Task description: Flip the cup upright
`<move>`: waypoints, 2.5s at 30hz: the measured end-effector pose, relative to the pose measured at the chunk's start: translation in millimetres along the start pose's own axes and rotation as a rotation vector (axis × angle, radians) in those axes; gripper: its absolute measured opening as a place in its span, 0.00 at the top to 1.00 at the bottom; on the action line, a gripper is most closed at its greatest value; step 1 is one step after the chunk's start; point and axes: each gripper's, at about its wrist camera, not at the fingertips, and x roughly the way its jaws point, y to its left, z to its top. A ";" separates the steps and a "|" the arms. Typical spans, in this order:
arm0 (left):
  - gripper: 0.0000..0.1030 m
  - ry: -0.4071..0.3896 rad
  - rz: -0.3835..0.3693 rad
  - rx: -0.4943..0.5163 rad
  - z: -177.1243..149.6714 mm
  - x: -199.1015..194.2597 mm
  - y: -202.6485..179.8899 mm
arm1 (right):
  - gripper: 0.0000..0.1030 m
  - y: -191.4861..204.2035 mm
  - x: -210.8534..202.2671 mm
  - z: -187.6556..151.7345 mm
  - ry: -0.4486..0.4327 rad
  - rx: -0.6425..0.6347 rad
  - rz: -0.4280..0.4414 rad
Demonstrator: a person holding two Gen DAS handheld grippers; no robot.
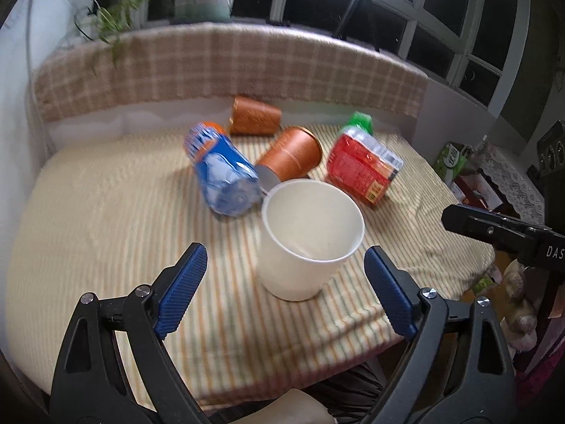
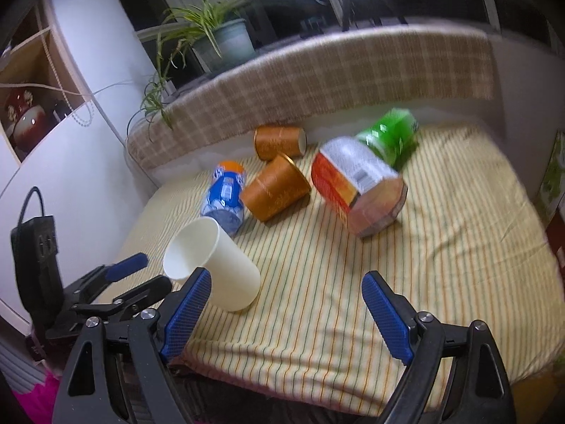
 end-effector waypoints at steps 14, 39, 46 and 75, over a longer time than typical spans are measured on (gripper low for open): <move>0.00 -0.259 0.189 -0.021 2.2 -66.5 16.1 | 0.00 42.0 -27.1 3.3 -0.215 -0.153 -0.135; 0.00 -0.332 0.255 -0.006 0.9 -90.7 16.5 | 0.00 50.9 -26.2 -2.0 -0.246 -0.190 -0.192; 0.00 -0.333 0.257 -0.005 1.9 -92.2 18.6 | 0.00 50.5 -25.7 -1.9 -0.244 -0.189 -0.191; 0.00 -0.331 0.259 -0.006 2.5 -92.7 22.0 | 0.00 39.3 -12.8 0.2 -0.205 -0.154 -0.193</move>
